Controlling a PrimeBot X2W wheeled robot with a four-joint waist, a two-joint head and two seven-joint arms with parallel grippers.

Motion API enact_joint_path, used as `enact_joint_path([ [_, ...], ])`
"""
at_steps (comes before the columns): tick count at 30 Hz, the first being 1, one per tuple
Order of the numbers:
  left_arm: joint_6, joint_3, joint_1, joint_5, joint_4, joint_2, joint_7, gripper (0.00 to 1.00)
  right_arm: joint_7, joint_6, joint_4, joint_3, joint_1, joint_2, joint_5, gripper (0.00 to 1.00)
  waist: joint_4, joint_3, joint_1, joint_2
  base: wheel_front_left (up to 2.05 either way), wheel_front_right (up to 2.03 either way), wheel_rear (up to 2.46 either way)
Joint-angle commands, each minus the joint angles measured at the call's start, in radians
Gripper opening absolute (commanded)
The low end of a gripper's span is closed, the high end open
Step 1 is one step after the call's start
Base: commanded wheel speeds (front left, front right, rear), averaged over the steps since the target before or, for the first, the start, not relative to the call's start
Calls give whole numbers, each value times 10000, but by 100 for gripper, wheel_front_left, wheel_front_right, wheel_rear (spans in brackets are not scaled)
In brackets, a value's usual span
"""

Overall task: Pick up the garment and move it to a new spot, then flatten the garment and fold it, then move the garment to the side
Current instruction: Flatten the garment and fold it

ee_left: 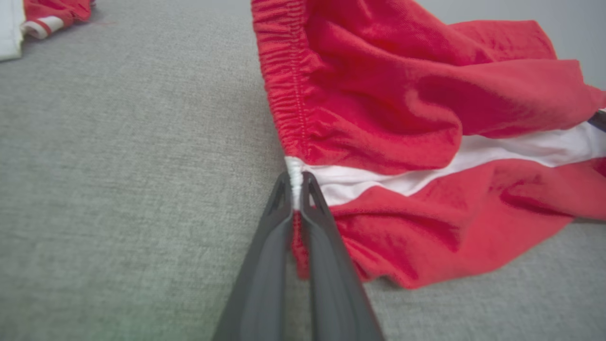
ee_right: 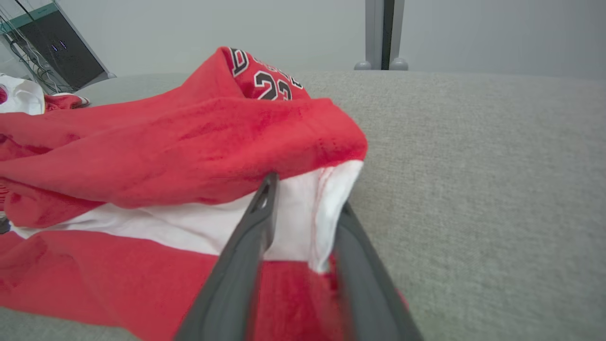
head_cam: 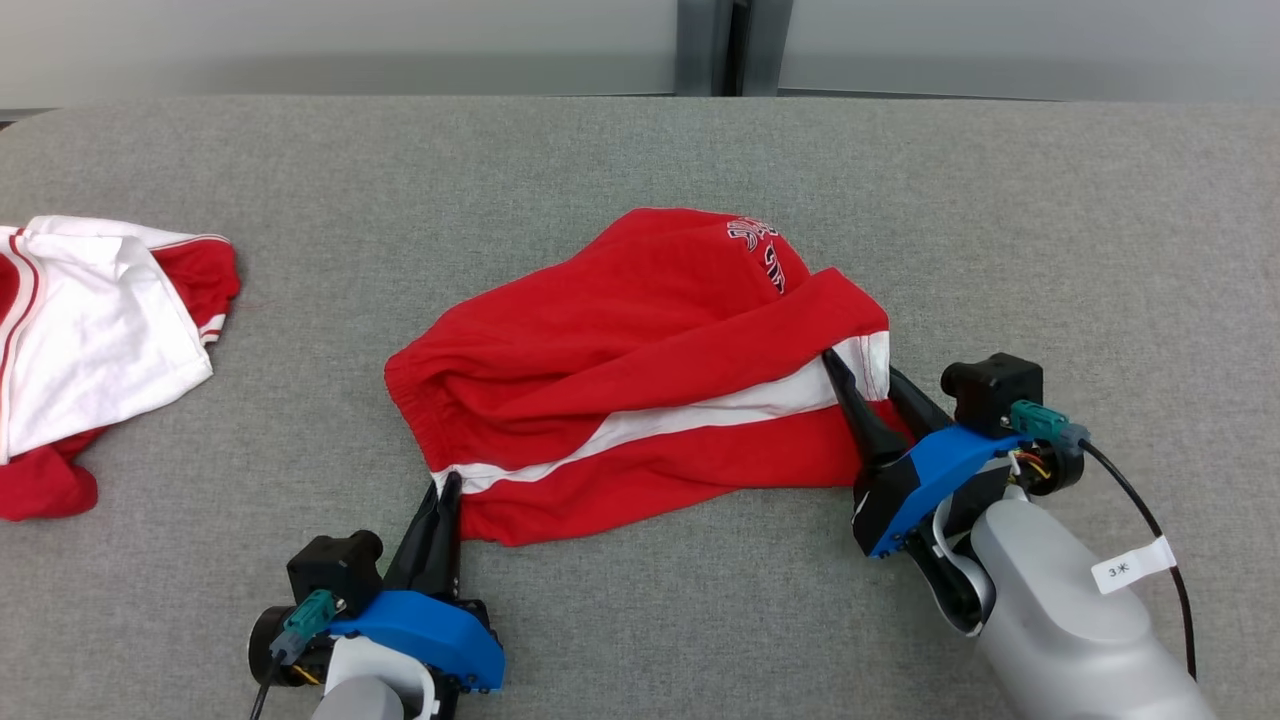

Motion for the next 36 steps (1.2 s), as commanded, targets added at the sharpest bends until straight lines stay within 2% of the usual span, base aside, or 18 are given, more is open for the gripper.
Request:
enact_joint_path([
  [1, -79, -58, -110, 25, 54, -9, 26, 0, -3, 1, -158, -25, -69, -99, 16, 24, 10, -10, -1, 0, 0, 0, 0],
  [2, -77, -61, -103, 24, 55, -9, 26, 0, -3, 1, -204, -58, -36, -118, -17, 5, 14, -15, -1, 0, 0, 0, 0],
  [3, -77, -61, -103, 24, 55, -9, 26, 0, -3, 1, -204, -58, -36, -118, -17, 5, 14, -15, -1, 0, 0, 0, 0],
  [4, -77, -61, -94, 20, 49, -9, 26, 0, -3, 1, -253, -119, -2, -138, -57, 0, 16, -24, -1, 0, 0, 0, 0],
  [10, -78, -191, 3, -63, -310, -9, 13, 0, -5, 1, -489, -533, 440, -136, -129, 0, 43, -311, -1, 0, 0, 0, 0],
  [14, -78, -380, 94, -78, -1085, 13, 12, 0, -5, 1, -938, -957, 846, -132, 60, 0, 34, -750, -1, 0, 0, 0, 0],
  [19, -78, -819, 54, -255, -2331, 395, 13, 0, -3, 1, -1930, -1448, 1397, -180, 557, 0, -29, -1369, -1, 0, 0, 0, 0],
  [23, -78, -1073, -355, -658, -3384, 888, 13, 0, -3, 1, -2962, -1585, 1587, -397, 823, 0, -146, -1803, -1, 0, 0, 0, 0],
  [28, -78, -1480, -1117, -1125, -4484, 1837, 15, 0, -5, 1, -4276, -1865, 1493, -796, 1260, 0, -351, -2294, -1, 0, 0, 0, 0],
  [33, -49, -1531, -2272, -1865, -5208, 2848, 171, 0, 8, 1, -5425, -1911, 972, -1519, 1629, 0, -574, -2466, -1, 0, 0, 0, 0],
  [36, -46, -1336, -3165, -2384, -5464, 3325, 731, 0, 482, 1, -6091, -1958, 342, -2053, 1898, 0, -750, -2260, -1, 0, 0, 0, 0],
])
